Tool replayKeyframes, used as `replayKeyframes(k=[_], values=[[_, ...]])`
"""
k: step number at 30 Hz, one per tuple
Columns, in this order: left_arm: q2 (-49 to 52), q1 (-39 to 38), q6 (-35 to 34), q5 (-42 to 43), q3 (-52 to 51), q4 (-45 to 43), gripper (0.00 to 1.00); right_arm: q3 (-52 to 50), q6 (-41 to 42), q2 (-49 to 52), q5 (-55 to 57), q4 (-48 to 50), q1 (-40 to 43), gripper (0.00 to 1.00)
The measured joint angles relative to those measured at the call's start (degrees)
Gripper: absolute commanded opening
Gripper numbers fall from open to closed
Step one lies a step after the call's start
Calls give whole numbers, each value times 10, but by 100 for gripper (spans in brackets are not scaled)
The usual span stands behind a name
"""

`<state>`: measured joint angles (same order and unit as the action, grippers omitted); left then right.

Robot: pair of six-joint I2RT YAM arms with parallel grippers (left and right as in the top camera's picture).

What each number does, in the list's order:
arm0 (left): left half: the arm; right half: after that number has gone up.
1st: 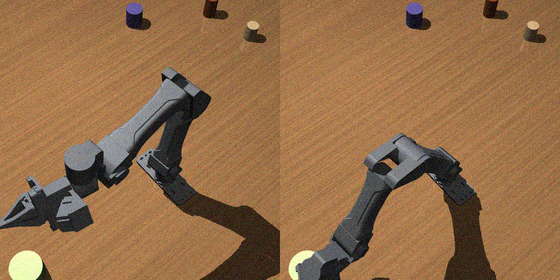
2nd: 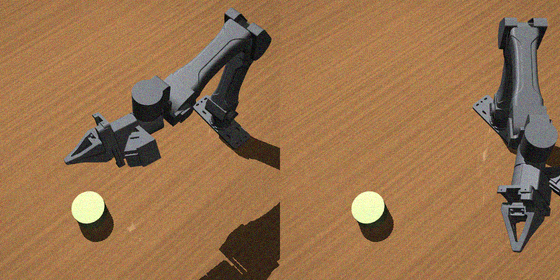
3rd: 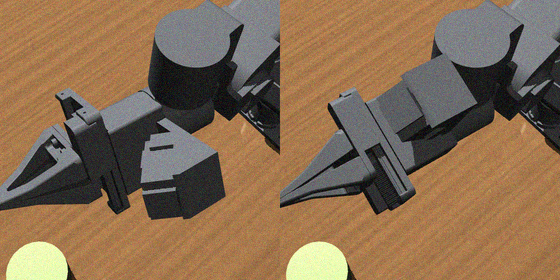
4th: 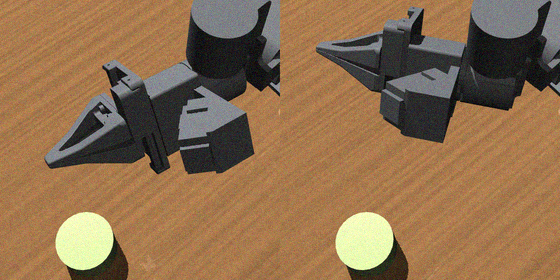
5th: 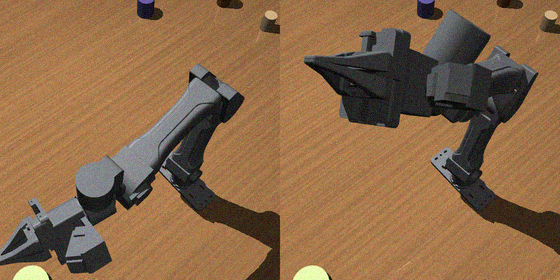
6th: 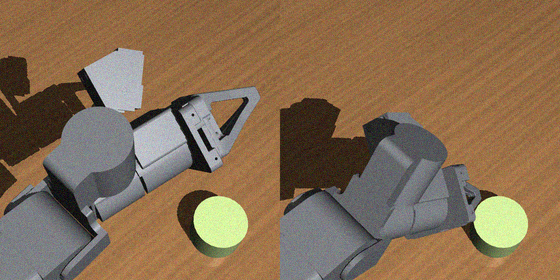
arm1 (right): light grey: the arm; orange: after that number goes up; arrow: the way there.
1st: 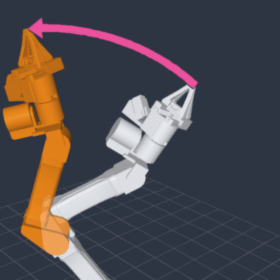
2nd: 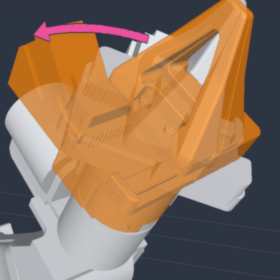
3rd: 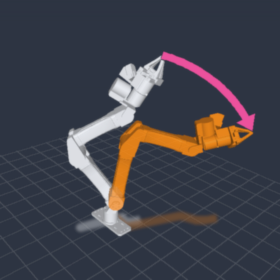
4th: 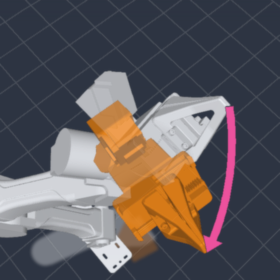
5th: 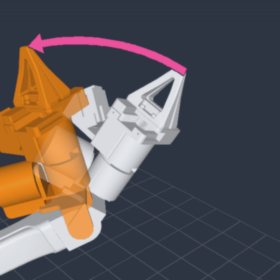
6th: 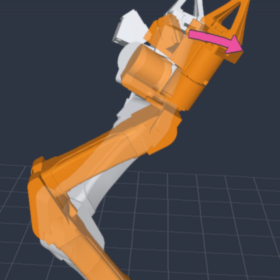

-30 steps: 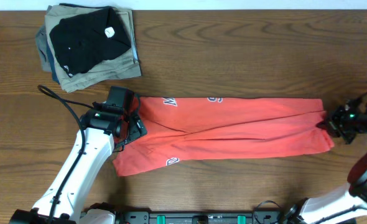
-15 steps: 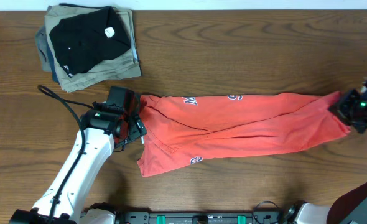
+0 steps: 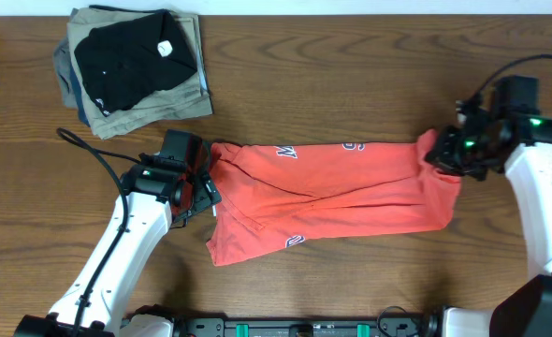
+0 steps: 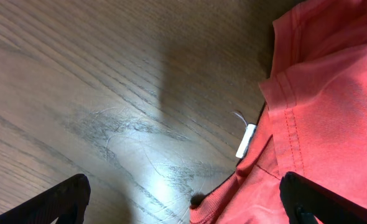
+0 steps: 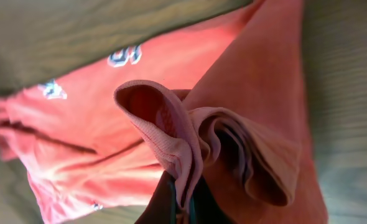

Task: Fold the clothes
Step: 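Fold the right end of the strip leftward toward the center with the right gripper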

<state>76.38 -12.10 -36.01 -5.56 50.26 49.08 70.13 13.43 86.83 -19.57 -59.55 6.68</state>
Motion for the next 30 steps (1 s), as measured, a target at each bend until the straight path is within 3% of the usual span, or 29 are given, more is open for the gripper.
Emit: replayKeyframes(k=[17, 19, 23, 27, 30], values=[[0, 0, 0, 0, 0, 0, 98, -124, 54, 0, 3, 103, -146, 2], [0, 0, 0, 0, 0, 0, 98, -130, 66, 0, 4, 112, -161, 14], [0, 0, 0, 0, 0, 0, 98, -141, 81, 0, 5, 128, -185, 17], [0, 0, 0, 0, 0, 0, 98, -148, 96, 0, 2, 140, -205, 41], [0, 0, 0, 0, 0, 0, 98, -148, 99, 0, 1, 148, -212, 43]])
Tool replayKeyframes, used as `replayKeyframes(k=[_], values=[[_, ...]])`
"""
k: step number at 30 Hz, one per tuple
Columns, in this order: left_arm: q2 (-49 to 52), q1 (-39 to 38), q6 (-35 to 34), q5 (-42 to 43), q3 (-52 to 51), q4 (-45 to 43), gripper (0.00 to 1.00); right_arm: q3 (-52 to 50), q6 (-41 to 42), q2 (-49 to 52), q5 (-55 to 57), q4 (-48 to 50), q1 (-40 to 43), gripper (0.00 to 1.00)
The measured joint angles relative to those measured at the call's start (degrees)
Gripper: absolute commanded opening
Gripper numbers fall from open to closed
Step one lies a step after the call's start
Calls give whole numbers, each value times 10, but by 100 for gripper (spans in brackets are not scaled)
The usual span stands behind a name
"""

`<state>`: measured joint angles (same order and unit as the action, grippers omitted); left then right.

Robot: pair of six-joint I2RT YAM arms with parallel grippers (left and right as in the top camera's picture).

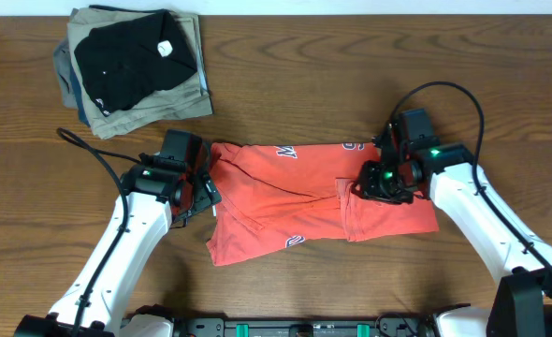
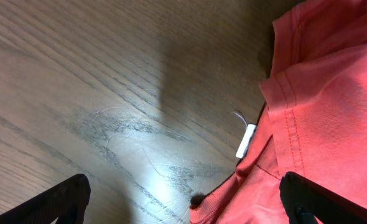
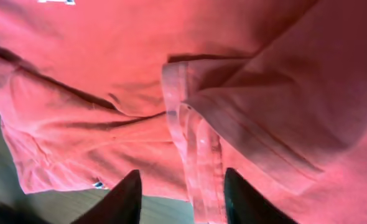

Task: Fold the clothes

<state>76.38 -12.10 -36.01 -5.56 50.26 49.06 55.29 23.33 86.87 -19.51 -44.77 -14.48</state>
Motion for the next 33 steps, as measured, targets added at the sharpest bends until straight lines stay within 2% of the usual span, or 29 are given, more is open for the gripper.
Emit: replayKeyframes(k=[4, 5, 10, 17, 29, 33], values=[[0, 0, 0, 0, 0, 0, 98, 6, -1, 0, 1, -19, 3, 45], [0, 0, 0, 0, 0, 0, 98, 15, -3, 1, 3, -36, 6, 48], [0, 0, 0, 0, 0, 0, 98, 82, -6, 2, 48, -122, 40, 79], [0, 0, 0, 0, 0, -1, 98, 90, -12, 2, 97, -157, 88, 79], [0, 0, 0, 0, 0, -7, 98, -18, -12, 3, 43, -26, 88, 60], [0, 0, 0, 0, 0, -7, 98, -30, -11, 3, 35, -7, 77, 59]])
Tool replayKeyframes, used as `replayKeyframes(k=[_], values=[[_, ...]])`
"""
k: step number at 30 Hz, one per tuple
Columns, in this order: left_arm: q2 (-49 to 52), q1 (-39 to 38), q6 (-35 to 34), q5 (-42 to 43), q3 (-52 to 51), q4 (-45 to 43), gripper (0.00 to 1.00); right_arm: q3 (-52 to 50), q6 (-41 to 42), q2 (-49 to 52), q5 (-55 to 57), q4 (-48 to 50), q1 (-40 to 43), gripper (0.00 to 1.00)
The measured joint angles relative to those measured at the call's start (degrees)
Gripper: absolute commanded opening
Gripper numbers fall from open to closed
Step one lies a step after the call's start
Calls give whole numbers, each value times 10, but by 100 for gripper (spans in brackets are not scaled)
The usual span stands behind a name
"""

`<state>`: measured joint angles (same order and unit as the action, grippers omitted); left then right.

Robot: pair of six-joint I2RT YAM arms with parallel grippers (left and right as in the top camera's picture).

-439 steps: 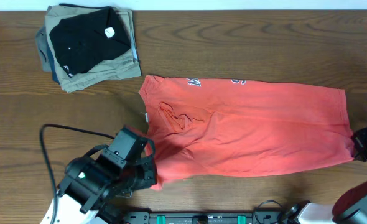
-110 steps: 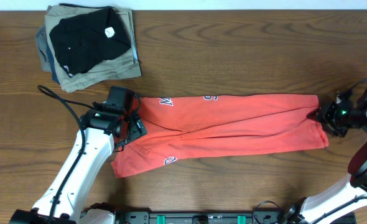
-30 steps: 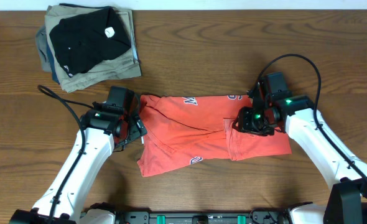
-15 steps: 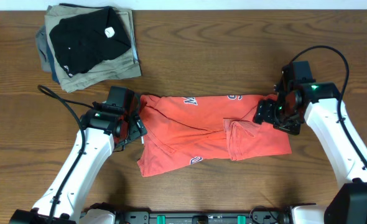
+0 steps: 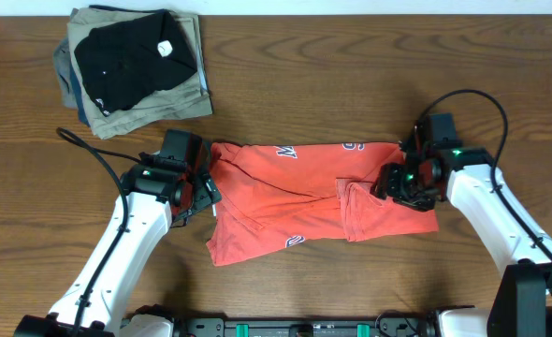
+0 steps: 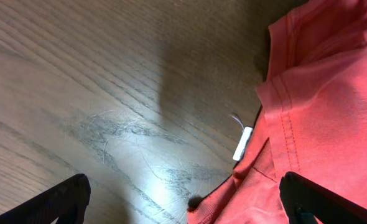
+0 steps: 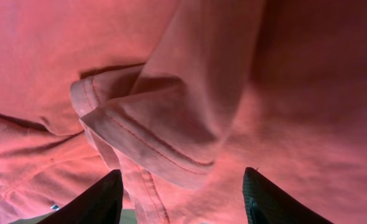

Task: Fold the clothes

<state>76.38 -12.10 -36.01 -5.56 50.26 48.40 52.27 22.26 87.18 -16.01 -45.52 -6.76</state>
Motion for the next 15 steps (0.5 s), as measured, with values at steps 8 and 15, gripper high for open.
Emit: replayKeyframes(k=[8, 15], values=[[0, 0, 0, 0, 0, 0, 98, -28, 13, 0, -5, 27, -5, 57], [0, 0, 0, 0, 0, 0, 98, -33, 19, 0, -5, 52, -5, 56]])
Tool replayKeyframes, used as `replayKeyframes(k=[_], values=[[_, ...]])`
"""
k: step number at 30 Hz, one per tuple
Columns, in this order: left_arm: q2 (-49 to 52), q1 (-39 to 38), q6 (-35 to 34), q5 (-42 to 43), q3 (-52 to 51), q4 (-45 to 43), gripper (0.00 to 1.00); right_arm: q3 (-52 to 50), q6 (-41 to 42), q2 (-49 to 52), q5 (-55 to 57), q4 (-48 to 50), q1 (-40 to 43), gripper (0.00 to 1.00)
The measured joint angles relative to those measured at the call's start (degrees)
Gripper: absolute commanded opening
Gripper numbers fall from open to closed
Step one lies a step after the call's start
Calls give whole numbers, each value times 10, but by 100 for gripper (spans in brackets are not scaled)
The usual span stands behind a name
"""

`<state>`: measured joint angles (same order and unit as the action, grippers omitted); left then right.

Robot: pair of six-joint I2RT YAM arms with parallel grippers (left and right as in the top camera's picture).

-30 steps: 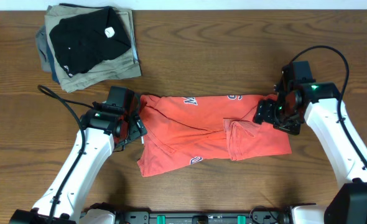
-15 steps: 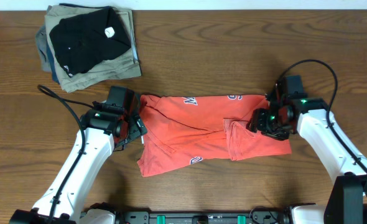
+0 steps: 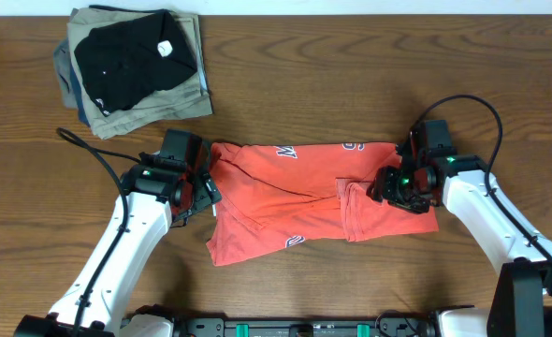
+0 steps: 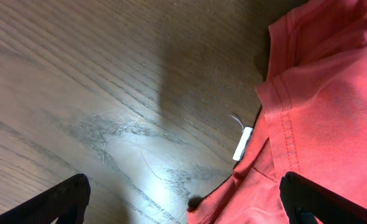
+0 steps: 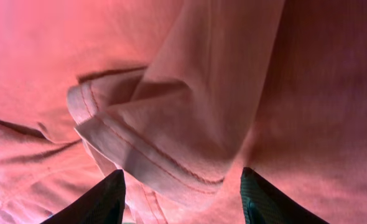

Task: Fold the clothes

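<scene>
A red shirt (image 3: 295,192) lies flat across the middle of the table, its right end doubled back over itself as a flap (image 3: 388,217). My right gripper (image 3: 399,187) hovers open just above that flap. In the right wrist view its two fingers (image 5: 267,199) straddle the flap's stitched hem (image 5: 165,146), and the gripper (image 5: 182,205) holds nothing. My left gripper (image 3: 201,184) stands open at the shirt's left edge. In the left wrist view the gripper (image 4: 183,208) spans bare wood and red cloth (image 4: 333,93), beside a small white tag (image 4: 242,144).
A stack of folded clothes (image 3: 131,70), with a black one on top, sits at the far left corner. The table's front edge (image 3: 276,314) runs close below the shirt. Cables trail from both arms.
My right gripper has shifted slightly left over the folded flap and is still open. The shirt and my left gripper are unchanged.
At first my right gripper was shut on the shirt's right end, held up at the far right. Then that end lay folded toward the middle with the gripper open over it. After that it stood open over the flap's right part, where it remains. The left gripper stayed put.
</scene>
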<state>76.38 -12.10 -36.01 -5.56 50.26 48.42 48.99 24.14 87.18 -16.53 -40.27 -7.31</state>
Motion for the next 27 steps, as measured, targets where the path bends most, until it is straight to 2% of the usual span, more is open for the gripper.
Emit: replayKeyframes(k=[22, 27], values=[[0, 0, 0, 0, 0, 0, 98, -26, 31, 0, 0, 42, 0, 53], [0, 0, 0, 0, 0, 1, 98, -26, 39, 0, 0, 50, 0, 44]])
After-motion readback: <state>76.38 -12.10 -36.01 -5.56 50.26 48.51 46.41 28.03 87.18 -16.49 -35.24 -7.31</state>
